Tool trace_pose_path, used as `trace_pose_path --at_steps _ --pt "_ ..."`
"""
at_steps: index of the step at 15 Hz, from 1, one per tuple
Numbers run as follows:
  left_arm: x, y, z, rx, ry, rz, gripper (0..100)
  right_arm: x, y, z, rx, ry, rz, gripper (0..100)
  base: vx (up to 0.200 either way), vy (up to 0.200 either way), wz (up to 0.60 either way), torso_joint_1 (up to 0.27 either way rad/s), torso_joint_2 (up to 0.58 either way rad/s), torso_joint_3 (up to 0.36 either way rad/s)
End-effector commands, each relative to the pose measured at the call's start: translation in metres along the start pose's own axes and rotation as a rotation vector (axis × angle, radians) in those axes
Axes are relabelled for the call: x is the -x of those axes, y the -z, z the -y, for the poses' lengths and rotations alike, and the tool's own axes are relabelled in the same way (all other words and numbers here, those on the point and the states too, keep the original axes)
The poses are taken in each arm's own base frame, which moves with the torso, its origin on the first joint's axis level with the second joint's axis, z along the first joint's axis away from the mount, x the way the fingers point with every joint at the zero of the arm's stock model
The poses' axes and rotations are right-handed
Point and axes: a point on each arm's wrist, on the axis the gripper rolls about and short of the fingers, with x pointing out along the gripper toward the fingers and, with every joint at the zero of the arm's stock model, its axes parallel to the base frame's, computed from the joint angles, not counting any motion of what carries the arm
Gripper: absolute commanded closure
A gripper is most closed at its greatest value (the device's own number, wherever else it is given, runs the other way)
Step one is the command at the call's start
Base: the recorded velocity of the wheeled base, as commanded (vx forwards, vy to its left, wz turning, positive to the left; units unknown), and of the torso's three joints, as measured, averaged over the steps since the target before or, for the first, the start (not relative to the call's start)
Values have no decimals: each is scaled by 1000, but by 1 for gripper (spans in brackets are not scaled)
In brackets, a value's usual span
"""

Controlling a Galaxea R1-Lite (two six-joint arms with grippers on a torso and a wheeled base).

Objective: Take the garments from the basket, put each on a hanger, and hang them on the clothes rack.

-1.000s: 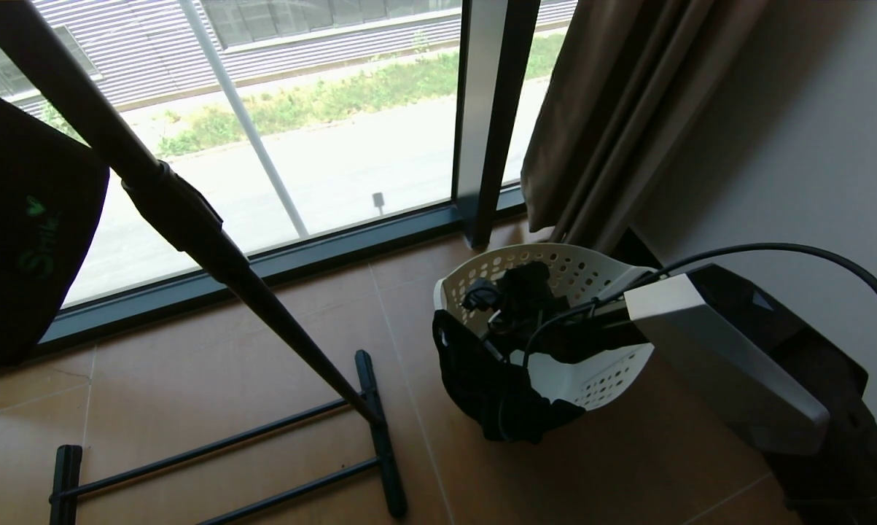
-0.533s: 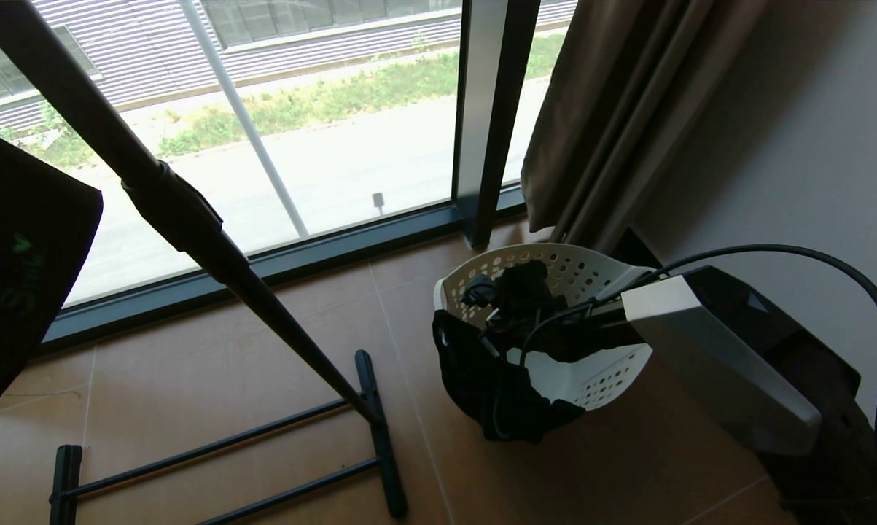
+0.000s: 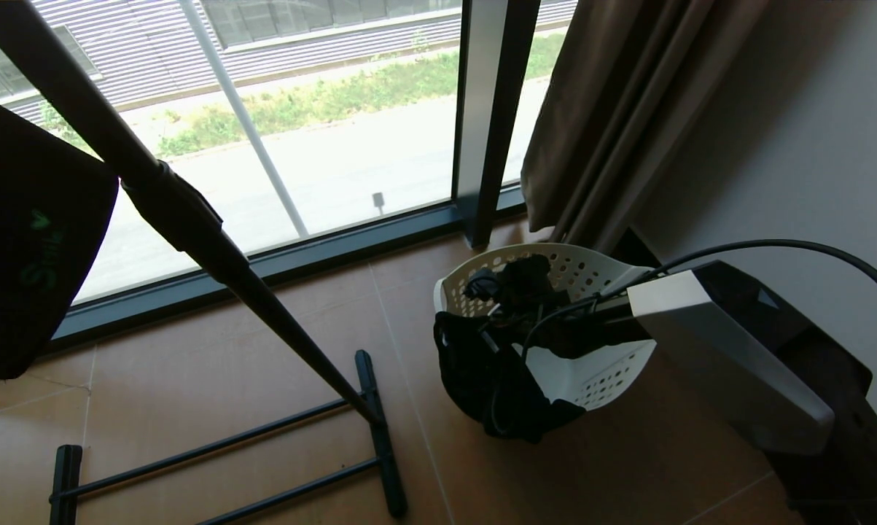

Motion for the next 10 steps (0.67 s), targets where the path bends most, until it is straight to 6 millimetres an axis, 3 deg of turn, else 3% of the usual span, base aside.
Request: trace_pose_path --at_steps 1,5,8,10 --pt "0 0 0 -1 2 0 0 31 -18 9 -16 7 44 100 0 0 0 0 0 0" --pt "0 0 0 -1 2 0 0 96 -37 22 -58 41 150 100 0 0 0 0 0 0" --pt "0 0 0 0 4 0 0 173 -31 28 -79 54 215 100 0 0 0 0 0 0" --pt "0 0 0 1 4 -2 0 226 -22 12 -82 16 246 100 0 0 0 0 0 0"
